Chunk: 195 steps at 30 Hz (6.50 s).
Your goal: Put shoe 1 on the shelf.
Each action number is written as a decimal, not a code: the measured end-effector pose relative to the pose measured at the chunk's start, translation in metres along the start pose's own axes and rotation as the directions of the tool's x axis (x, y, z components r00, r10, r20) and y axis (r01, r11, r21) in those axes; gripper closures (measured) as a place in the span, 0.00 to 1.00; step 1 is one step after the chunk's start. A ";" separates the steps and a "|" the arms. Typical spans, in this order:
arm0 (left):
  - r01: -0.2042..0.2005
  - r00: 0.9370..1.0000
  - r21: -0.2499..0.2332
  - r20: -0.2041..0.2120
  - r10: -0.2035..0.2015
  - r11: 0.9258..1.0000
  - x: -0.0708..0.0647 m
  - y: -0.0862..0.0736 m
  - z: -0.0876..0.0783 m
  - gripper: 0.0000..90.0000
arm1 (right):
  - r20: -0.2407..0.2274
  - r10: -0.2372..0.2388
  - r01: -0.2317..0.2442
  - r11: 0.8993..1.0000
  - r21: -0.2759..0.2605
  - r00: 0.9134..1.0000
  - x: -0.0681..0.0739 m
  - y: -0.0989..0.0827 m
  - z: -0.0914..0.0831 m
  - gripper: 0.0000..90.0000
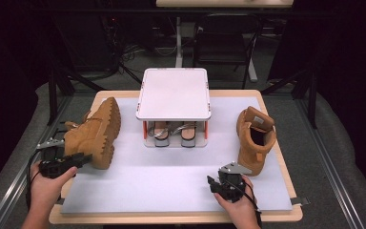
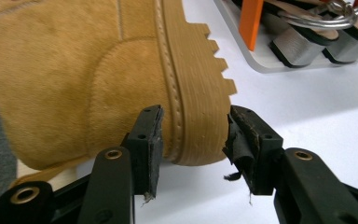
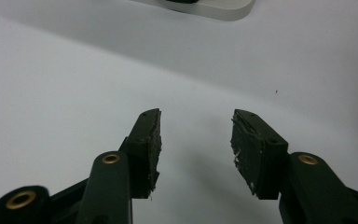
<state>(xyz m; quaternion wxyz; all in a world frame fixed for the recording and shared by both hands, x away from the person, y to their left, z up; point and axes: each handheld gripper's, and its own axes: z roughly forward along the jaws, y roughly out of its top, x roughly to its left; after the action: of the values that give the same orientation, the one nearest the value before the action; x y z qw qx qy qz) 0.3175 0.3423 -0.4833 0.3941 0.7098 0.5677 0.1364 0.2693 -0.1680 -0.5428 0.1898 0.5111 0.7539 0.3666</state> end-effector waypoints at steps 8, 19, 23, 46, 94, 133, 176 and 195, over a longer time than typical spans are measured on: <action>0.023 0.999 -0.006 -0.026 -0.023 1.000 0.008 0.007 -0.004 0.61 | -0.003 0.006 -0.006 1.000 0.004 1.000 0.000 0.000 0.000 0.57; 0.053 0.996 0.012 -0.066 -0.052 0.999 0.018 0.021 0.007 0.61 | -0.004 0.005 -0.005 1.000 0.012 1.000 -0.002 0.000 0.000 0.57; 0.082 0.992 -0.019 -0.097 -0.083 0.996 0.028 0.025 0.002 0.59 | -0.010 0.010 -0.010 1.000 0.005 1.000 -0.002 0.000 0.000 0.57; 0.171 0.972 0.000 -0.165 -0.169 0.985 0.053 0.045 0.014 0.40 | -0.018 0.022 -0.022 1.000 0.010 1.000 -0.004 0.000 -0.001 0.55; 0.109 0.979 0.038 -0.176 -0.100 0.993 0.020 0.068 0.002 0.71 | -0.027 0.019 -0.018 1.000 0.011 0.999 -0.003 0.001 0.001 0.53; 0.091 0.996 0.090 -0.035 -0.088 0.992 -0.032 0.102 0.016 0.91 | -0.037 0.014 -0.013 1.000 0.018 0.999 -0.003 0.000 0.001 0.53; -0.061 0.998 0.213 0.033 0.055 0.975 -0.077 0.070 0.028 0.85 | -0.034 0.001 -0.001 1.000 0.009 0.999 -0.001 0.001 -0.001 0.52; -0.070 0.996 0.182 -0.040 0.078 0.981 -0.067 0.104 -0.015 0.69 | -0.032 0.010 -0.010 1.000 -0.006 0.999 -0.002 0.004 -0.006 0.52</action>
<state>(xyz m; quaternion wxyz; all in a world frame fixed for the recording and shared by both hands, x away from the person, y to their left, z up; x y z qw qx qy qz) 0.3591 0.2827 -0.3821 0.3096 0.7598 0.5599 0.1155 0.2689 -0.1715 -0.5361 0.1776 0.5082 0.7531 0.3781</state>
